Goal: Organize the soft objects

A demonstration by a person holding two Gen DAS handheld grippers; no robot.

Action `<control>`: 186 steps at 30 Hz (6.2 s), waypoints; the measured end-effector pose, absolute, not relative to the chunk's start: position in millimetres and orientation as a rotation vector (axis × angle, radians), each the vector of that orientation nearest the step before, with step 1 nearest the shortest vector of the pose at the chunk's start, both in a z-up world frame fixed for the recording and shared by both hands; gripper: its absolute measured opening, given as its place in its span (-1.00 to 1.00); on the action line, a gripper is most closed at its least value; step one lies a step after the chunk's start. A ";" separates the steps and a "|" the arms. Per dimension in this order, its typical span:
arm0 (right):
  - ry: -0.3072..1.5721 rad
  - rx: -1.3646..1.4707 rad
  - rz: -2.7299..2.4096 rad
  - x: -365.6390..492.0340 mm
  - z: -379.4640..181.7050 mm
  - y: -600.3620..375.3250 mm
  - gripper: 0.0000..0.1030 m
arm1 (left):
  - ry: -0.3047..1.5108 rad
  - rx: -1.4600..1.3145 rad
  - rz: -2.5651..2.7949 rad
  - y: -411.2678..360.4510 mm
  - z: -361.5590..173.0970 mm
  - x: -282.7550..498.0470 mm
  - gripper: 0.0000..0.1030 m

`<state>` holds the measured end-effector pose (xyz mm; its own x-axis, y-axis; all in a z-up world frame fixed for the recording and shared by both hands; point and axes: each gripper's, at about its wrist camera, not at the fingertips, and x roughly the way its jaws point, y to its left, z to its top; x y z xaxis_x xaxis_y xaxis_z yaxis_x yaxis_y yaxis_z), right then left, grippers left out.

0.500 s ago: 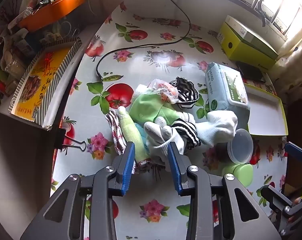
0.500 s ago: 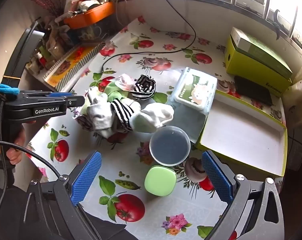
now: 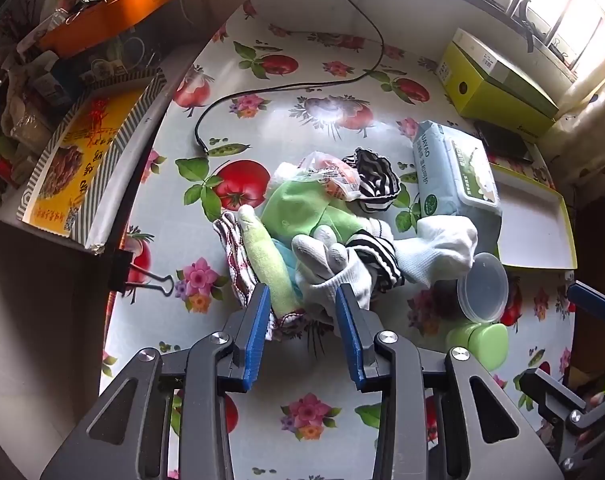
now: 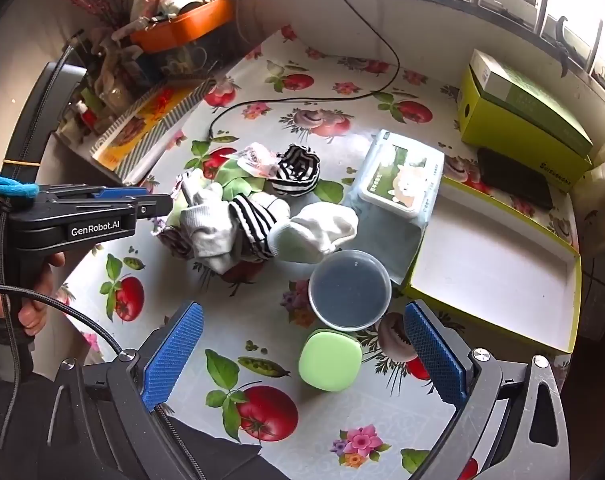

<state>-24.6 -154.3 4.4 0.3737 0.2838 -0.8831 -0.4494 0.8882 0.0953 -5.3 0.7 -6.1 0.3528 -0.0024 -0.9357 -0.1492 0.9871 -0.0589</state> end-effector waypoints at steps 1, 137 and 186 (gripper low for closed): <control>1.096 -0.169 0.477 -23.9 4.3 -154.7 0.97 | 1.210 -0.146 0.094 0.8 -7.2 -5.9 -0.31; 1.138 -0.154 0.463 23.5 -1.9 -142.1 0.79 | 1.289 -0.262 0.102 26.0 -31.9 11.8 -0.32; 1.274 -0.143 0.451 82.2 -56.5 -124.2 -0.96 | 1.362 -0.503 0.112 79.7 -75.8 41.4 -0.25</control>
